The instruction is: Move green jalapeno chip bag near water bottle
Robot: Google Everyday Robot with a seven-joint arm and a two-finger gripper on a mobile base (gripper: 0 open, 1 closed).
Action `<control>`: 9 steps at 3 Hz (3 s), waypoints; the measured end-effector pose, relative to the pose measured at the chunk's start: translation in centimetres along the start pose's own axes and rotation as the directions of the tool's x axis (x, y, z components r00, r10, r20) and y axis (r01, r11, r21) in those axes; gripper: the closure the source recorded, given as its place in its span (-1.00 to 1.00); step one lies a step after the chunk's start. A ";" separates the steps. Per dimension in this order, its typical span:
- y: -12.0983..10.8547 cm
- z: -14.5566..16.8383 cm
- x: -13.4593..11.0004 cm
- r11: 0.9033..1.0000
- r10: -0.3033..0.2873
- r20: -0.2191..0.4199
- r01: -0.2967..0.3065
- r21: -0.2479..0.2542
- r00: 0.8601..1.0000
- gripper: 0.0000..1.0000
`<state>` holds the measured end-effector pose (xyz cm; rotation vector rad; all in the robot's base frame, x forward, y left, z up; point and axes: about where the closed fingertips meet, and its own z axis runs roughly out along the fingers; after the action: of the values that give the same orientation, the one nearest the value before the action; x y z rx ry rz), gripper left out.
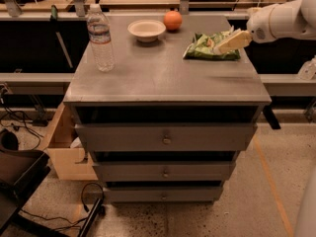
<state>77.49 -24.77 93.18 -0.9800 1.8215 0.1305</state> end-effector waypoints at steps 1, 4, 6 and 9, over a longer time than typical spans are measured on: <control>-0.1 4.0 1.2 0.998 0.054 0.010 -0.053 -0.030 0.999 -1.00; 0.0 9.1 4.0 0.991 0.126 -0.002 -0.126 -0.038 0.992 -0.05; 0.4 9.7 4.0 0.991 0.127 -0.004 -0.127 -0.048 0.992 0.89; -0.5 6.6 -0.8 0.999 0.034 0.056 -0.033 -0.012 0.998 1.00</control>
Offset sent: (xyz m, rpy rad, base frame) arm 0.0781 0.0107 -0.0731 0.1007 0.0749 -0.0576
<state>82.75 -21.36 90.84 -0.9449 1.7880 0.1869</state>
